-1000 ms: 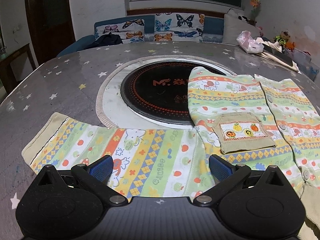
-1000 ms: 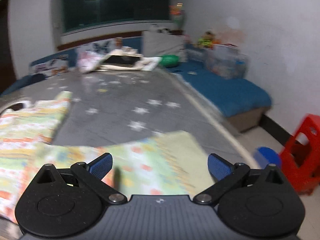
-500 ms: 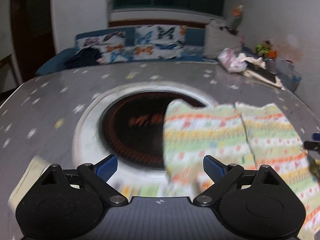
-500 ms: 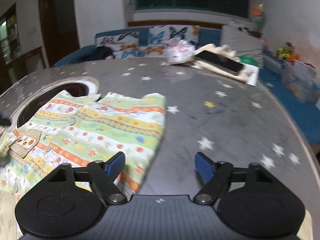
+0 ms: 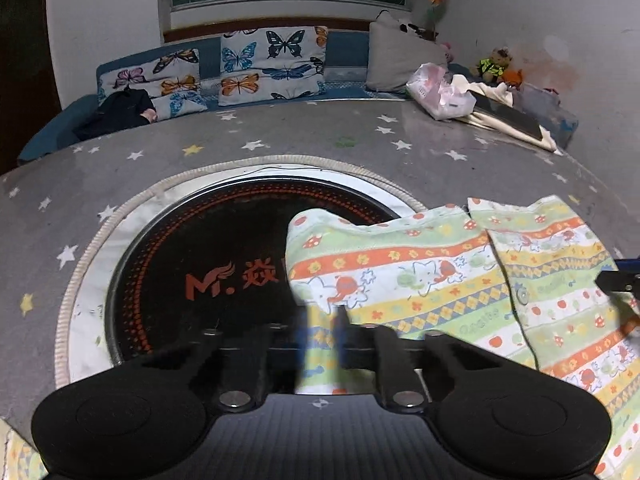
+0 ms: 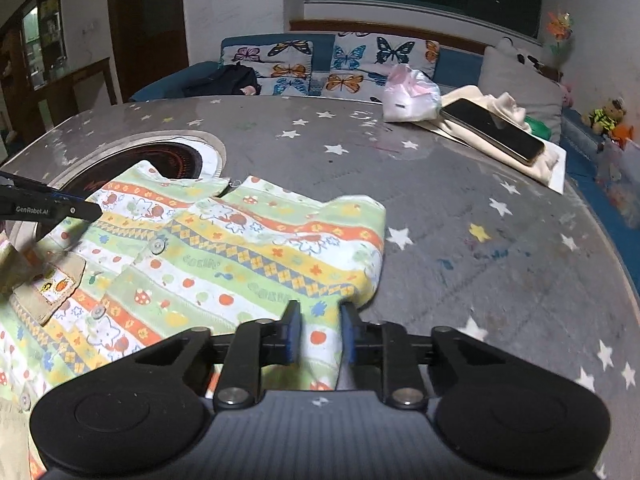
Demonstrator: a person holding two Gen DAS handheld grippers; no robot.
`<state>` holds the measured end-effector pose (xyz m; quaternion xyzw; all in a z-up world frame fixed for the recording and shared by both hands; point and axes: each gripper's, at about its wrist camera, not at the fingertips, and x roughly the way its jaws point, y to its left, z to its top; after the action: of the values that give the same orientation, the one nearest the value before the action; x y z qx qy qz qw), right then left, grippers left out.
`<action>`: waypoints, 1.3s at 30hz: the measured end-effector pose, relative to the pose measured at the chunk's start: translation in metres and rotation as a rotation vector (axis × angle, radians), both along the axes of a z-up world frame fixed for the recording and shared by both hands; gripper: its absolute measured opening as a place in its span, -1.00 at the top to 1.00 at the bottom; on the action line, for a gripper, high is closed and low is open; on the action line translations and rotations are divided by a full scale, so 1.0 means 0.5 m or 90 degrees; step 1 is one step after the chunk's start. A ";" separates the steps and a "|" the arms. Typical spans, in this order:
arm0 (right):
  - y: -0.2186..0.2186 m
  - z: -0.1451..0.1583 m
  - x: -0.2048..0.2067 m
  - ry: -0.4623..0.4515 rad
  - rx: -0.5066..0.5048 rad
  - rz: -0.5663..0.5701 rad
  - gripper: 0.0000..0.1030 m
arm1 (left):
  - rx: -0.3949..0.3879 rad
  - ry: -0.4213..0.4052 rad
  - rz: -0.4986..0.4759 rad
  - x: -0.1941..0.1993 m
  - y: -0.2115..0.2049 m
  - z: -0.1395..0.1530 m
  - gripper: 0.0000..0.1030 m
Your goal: Fold clothes
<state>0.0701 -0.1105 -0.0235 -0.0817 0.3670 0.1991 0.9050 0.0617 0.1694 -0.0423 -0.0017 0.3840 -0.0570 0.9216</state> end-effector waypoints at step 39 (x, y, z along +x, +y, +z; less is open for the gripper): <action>0.183 0.038 -0.045 -0.036 -0.032 0.192 -0.11 | 0.028 -0.055 0.095 -0.112 0.104 0.051 0.10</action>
<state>0.0476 -0.0188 -0.0045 -0.1643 0.3298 0.3212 0.8724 0.0057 0.2216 -0.0166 -0.0076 0.3440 0.0198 0.9387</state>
